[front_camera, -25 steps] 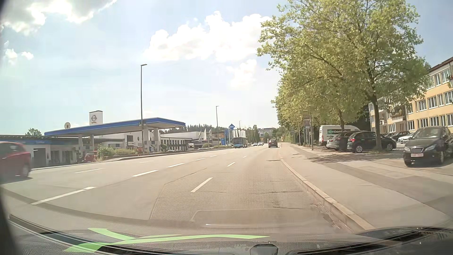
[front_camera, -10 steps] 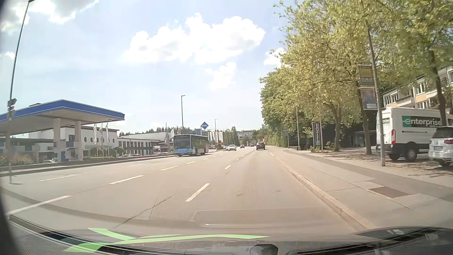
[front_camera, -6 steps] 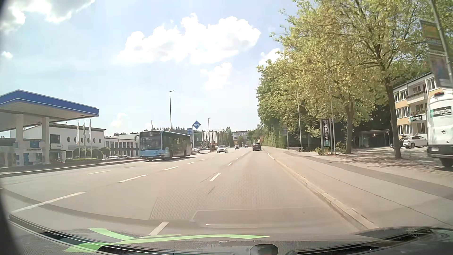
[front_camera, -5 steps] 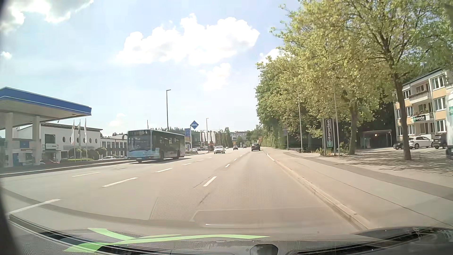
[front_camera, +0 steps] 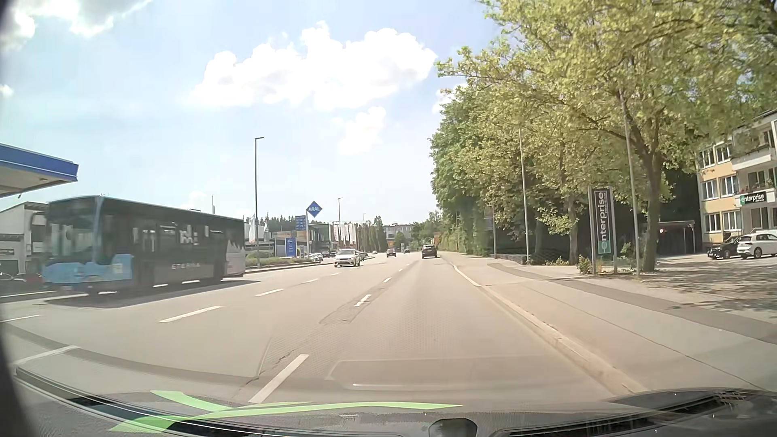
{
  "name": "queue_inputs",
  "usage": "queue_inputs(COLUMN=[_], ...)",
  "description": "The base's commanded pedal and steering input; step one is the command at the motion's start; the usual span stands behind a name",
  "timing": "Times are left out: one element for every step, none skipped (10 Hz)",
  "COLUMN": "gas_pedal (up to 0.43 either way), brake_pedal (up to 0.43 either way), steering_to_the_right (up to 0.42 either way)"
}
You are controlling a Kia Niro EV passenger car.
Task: Follow the waypoints while adhering to traffic rules and regulations
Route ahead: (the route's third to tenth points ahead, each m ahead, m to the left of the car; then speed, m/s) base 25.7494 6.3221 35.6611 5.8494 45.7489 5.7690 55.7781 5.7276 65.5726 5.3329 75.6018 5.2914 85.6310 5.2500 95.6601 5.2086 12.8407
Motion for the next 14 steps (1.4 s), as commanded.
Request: queue_inputs(gas_pedal=[0.177,0.177,0.177,0.177,0.177,0.177,0.177,0.177,0.177,0.177,0.177,0.177,0.177,0.177], brake_pedal=[0.0,0.0,0.0,0.0,0.0,0.0,0.0,0.0,0.0,0.0,0.0,0.0,0.0,0.0], steering_to_the_right=[0.01,0.008,0.007,0.006,0.003,0.0,-0.003,-0.004,-0.004,-0.005,-0.004,-0.004,-0.004,-0.004])
